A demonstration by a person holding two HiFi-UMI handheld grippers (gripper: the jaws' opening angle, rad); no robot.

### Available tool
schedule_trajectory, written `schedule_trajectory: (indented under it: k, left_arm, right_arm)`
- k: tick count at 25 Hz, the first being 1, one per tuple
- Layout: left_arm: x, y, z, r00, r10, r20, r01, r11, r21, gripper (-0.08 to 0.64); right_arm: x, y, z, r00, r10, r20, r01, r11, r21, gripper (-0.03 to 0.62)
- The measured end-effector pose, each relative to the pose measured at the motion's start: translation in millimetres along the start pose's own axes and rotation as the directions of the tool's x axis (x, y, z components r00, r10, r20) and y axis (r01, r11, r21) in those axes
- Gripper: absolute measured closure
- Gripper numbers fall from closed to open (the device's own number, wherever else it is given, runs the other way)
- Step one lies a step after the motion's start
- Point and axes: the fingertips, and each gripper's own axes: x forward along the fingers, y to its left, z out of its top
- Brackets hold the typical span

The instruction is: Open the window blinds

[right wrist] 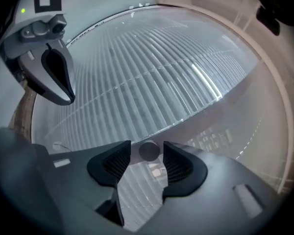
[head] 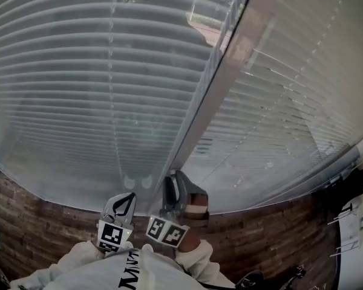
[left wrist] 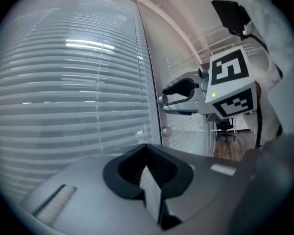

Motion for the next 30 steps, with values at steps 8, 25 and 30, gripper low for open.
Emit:
schedule_trajectory:
  k: [8,25,30]
  left_arm:
    - [5.5,2.6,-2.3,1.000,-0.014,0.003,0.014,1.000,-0.014,0.560]
    - [4.9,3.8,-9.0,1.000,-0.019,-0.008,0.019,1.000,-0.022,0.560]
    - [1.9,2.1,-8.0,1.000,-0.024,-0.009,0.024,1.000,-0.017,0.560]
  right_arm:
    - [2.8,-10.1,-2.5,0.998,-0.051,-0.036,0.056,0.986,0.154,0.466]
    - [5.8,-11.6,-39.9,0.963,-0.013,0.270,-0.130,-0.896,0.424,0.468]
    - [7.3,-8.1,-40.7,0.957,-0.094,0.273,-0.128,-0.986,0.109,0.469]
